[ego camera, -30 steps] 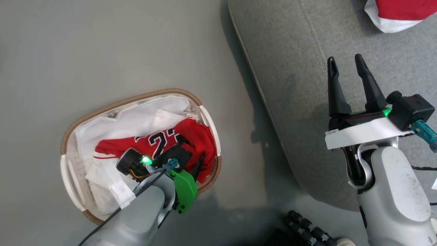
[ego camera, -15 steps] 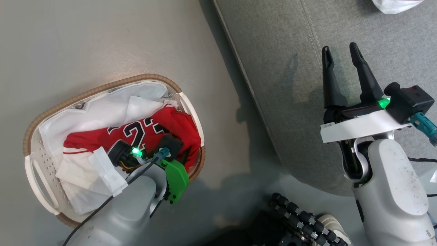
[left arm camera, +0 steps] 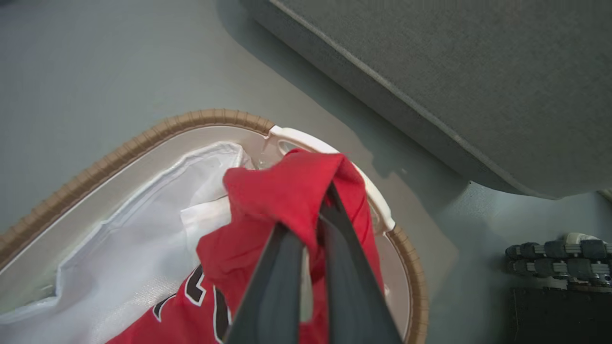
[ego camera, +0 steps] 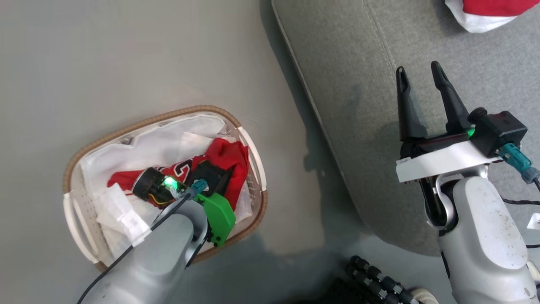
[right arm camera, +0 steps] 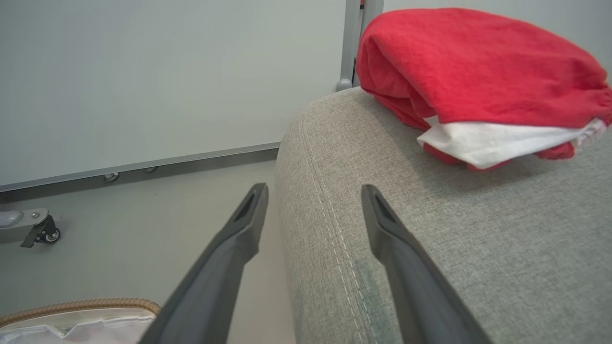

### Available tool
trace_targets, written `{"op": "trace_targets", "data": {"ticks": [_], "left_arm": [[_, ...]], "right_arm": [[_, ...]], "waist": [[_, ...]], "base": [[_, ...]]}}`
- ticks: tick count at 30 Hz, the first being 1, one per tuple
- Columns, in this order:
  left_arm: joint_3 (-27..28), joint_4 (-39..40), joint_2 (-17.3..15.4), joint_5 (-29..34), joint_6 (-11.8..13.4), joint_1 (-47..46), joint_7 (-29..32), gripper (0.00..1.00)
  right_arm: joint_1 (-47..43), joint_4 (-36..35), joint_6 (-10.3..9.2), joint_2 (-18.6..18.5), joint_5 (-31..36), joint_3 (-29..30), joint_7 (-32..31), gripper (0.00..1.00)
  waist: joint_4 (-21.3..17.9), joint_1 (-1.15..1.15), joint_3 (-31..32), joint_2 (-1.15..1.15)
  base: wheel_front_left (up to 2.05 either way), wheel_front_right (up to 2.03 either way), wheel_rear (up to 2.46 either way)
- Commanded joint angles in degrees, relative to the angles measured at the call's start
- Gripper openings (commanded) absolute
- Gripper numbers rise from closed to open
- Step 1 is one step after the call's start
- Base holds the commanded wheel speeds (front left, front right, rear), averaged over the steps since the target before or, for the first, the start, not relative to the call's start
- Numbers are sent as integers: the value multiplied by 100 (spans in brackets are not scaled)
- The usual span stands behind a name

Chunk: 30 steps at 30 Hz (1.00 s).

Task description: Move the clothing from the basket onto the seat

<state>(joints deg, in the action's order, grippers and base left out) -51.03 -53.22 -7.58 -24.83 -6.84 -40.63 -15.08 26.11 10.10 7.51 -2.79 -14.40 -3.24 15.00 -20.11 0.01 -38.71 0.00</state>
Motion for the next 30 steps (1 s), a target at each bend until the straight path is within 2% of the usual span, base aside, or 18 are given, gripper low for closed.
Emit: {"op": "trace_targets", "data": {"ticks": [1, 8, 16, 23, 30], "left_arm": [[83, 143, -81, 41, 53, 144, -6, 0], [442, 996, -274, 313, 129, 584, -7, 0], [492, 1689, -450, 724, 27, 826, -9, 0], [443, 2166, -696, 965, -38, 600, -8, 0], [420, 2391, -827, 919, -59, 138, -9, 0]], "right_arm": [[-125, 49, -4, -21, 85, 34, 28, 100], [-408, 228, -4, -22, 377, 152, 28, 100], [-875, 433, -4, -23, 553, 208, 28, 100], [-1313, 590, -4, -23, 628, 191, 28, 100], [-1526, 649, -4, -22, 626, 92, 28, 100]], "waist": [[360, -1, 480, 0], [819, -1, 1405, 0], [1222, -1, 2470, 0], [1450, -1, 3280, 0], [1540, -1, 3823, 0]], "base": [[0, 0, 0], [0, 0, 0], [0, 0, 0], [0, 0, 0], [0, 0, 0]]}}
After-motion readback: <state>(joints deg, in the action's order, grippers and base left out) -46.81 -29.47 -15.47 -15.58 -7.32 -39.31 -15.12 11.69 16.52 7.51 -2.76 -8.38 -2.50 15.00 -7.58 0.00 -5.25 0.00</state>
